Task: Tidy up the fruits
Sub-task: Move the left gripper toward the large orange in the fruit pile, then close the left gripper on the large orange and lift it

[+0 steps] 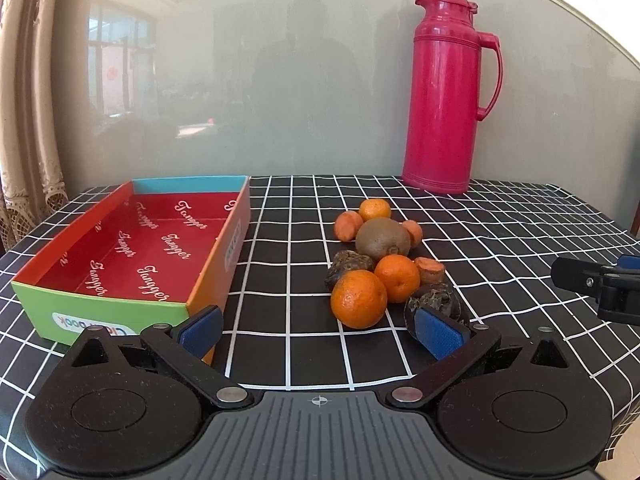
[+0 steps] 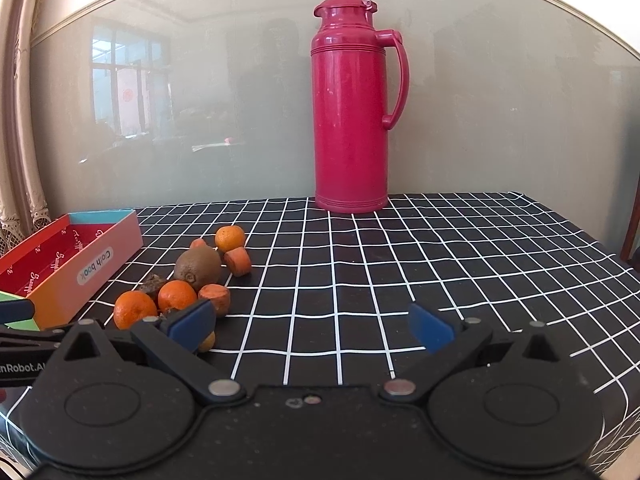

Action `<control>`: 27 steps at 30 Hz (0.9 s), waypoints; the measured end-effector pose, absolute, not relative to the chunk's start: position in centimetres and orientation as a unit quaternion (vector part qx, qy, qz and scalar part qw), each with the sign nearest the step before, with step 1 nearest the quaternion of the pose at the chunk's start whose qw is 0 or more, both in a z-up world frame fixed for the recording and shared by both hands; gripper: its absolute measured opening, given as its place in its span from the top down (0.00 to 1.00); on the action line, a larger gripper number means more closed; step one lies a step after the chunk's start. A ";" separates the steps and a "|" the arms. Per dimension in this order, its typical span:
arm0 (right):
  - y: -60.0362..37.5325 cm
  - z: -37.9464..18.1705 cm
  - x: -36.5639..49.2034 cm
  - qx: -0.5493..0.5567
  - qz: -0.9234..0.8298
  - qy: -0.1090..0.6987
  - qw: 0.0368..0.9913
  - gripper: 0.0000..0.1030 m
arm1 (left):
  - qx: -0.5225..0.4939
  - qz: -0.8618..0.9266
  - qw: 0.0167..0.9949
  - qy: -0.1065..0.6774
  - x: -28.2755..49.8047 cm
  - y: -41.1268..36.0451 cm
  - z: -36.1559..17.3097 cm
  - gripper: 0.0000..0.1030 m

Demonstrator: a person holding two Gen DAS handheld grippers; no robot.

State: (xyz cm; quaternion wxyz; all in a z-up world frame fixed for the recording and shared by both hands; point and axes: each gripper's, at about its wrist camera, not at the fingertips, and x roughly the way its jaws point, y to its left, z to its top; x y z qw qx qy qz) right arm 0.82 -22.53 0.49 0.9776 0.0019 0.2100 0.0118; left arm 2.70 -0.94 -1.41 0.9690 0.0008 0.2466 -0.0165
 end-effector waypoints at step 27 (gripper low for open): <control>-23.4 -0.2 3.6 0.019 -0.022 0.238 0.971 0.00 | -0.014 -0.059 0.949 0.309 9.6 -2.7 -3.6 0.59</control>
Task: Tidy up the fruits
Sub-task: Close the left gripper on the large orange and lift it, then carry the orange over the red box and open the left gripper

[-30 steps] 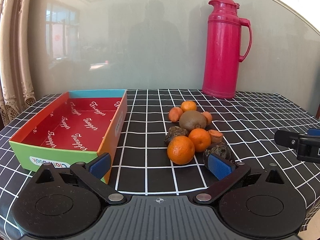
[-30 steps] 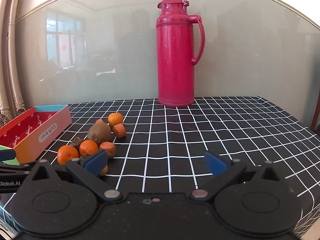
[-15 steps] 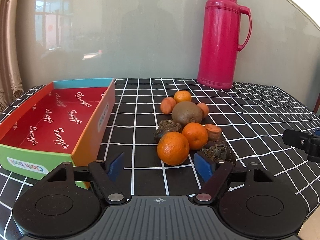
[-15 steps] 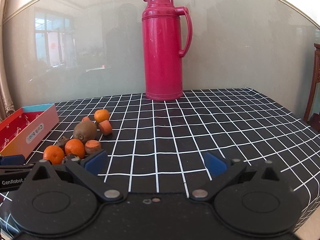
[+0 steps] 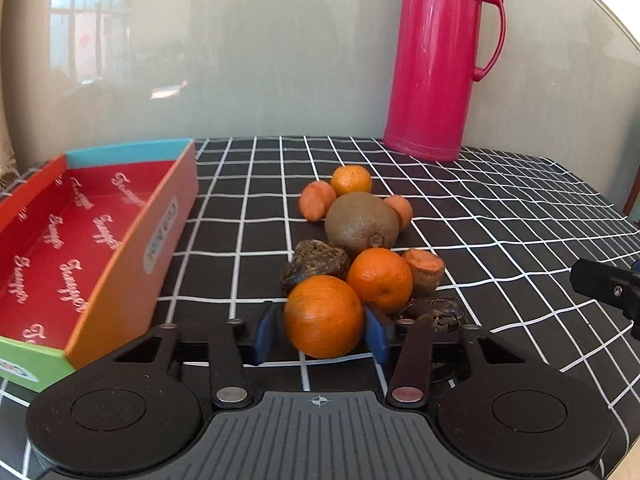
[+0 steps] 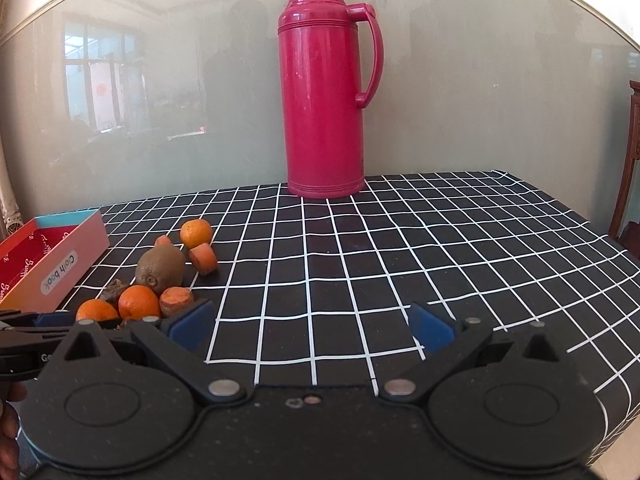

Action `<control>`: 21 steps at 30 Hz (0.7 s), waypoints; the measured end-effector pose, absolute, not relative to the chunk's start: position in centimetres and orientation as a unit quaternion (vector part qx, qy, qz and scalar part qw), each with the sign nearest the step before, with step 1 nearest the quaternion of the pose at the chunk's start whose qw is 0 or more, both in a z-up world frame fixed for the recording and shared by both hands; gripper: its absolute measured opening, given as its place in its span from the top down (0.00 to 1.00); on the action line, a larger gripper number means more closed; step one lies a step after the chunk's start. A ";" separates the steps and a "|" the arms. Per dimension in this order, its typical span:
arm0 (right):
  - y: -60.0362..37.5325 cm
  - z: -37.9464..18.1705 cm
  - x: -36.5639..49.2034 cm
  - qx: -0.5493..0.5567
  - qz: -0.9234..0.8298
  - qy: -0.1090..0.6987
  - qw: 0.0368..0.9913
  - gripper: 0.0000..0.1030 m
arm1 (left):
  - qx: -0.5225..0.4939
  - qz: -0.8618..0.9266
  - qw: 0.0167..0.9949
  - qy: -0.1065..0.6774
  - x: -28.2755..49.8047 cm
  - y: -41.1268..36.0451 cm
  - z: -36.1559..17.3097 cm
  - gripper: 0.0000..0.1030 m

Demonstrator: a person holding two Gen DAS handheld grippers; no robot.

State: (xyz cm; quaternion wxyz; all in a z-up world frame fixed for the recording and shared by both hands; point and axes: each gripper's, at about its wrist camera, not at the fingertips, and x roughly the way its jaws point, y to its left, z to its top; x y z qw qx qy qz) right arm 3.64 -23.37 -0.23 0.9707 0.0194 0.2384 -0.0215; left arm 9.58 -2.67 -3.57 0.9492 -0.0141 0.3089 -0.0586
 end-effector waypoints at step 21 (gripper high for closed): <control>-21.1 -0.4 3.9 0.003 -0.005 0.239 0.971 0.00 | -0.022 -0.042 0.965 0.257 6.0 1.3 -0.4 0.60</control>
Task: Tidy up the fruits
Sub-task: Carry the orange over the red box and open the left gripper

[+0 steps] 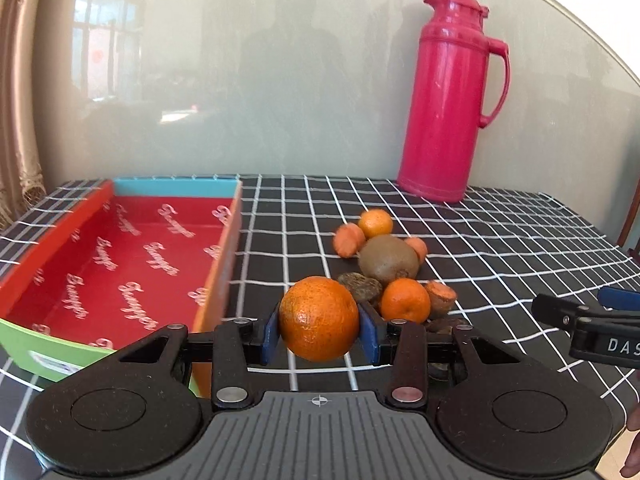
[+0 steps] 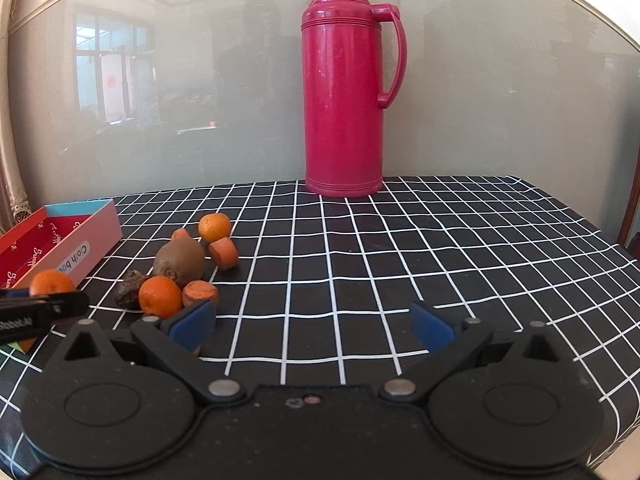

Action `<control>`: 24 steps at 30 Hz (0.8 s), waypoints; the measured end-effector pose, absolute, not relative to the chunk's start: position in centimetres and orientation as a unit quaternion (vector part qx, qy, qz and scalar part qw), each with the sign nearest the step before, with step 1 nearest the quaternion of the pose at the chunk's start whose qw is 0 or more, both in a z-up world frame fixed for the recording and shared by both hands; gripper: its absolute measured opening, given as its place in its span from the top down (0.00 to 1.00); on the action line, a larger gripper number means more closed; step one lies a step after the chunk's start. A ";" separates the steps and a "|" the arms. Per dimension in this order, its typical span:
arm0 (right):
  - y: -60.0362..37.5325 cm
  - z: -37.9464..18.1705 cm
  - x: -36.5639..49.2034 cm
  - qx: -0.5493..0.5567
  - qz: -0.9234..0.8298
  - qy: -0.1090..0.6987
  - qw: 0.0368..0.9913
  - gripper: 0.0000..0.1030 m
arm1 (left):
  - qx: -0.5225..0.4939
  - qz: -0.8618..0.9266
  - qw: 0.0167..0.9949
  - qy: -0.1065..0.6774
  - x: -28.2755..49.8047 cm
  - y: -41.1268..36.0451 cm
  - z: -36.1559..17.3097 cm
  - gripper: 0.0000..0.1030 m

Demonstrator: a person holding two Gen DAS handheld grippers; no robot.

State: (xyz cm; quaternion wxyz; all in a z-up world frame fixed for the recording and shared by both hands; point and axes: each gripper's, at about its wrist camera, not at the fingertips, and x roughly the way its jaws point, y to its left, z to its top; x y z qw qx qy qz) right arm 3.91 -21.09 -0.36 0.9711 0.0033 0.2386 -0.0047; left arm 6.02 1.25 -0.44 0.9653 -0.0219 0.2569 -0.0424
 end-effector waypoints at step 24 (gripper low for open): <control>-18.2 -0.5 4.2 -0.017 0.021 0.239 0.971 0.00 | -0.041 0.063 0.963 0.260 7.0 12.0 -0.4 0.60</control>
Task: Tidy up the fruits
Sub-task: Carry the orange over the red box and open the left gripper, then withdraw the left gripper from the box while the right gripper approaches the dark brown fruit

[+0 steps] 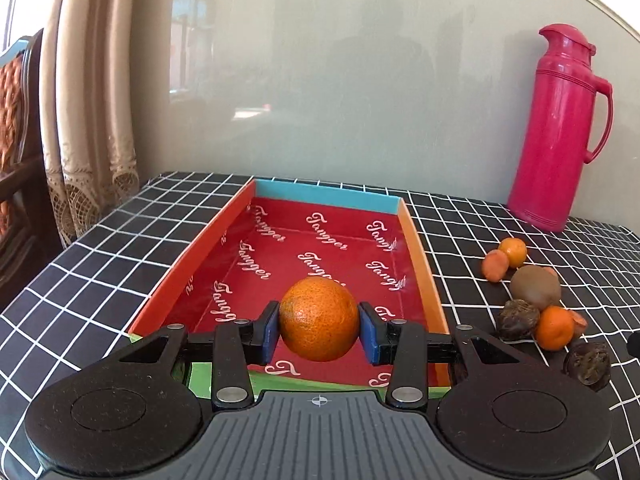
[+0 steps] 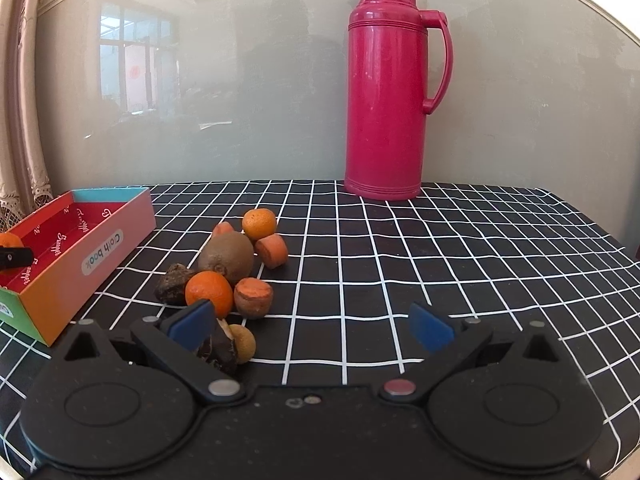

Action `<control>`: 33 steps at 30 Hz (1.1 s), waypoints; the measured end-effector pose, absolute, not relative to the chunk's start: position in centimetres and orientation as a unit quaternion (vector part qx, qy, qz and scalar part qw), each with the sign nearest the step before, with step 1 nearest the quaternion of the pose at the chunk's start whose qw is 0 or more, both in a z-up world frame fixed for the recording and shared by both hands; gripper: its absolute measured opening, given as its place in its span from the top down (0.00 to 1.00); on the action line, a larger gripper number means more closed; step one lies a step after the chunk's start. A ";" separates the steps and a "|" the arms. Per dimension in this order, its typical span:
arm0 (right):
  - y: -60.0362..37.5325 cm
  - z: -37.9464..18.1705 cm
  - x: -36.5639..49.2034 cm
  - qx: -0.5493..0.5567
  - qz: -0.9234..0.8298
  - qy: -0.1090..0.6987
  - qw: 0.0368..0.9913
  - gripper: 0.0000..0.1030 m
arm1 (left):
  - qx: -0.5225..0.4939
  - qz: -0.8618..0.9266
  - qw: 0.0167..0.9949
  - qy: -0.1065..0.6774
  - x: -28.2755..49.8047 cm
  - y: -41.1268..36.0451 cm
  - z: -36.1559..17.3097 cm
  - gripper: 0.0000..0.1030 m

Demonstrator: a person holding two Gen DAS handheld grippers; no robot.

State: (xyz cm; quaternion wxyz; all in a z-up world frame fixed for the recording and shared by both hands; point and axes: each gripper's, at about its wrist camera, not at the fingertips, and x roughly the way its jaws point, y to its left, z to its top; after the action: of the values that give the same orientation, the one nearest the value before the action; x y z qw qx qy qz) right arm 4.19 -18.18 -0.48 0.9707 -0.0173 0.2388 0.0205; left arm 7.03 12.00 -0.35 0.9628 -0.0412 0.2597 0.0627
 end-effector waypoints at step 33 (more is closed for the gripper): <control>-13.8 -0.3 0.7 -0.136 0.055 0.204 0.968 0.05 | -0.003 0.091 0.981 0.171 1.5 11.7 1.2 0.00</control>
State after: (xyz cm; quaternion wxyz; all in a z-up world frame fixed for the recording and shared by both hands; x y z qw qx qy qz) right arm 0.70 -13.76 -0.26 0.9680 -0.1362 0.2037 0.0549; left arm 1.51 11.66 1.24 0.9810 -0.0034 0.1715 0.0906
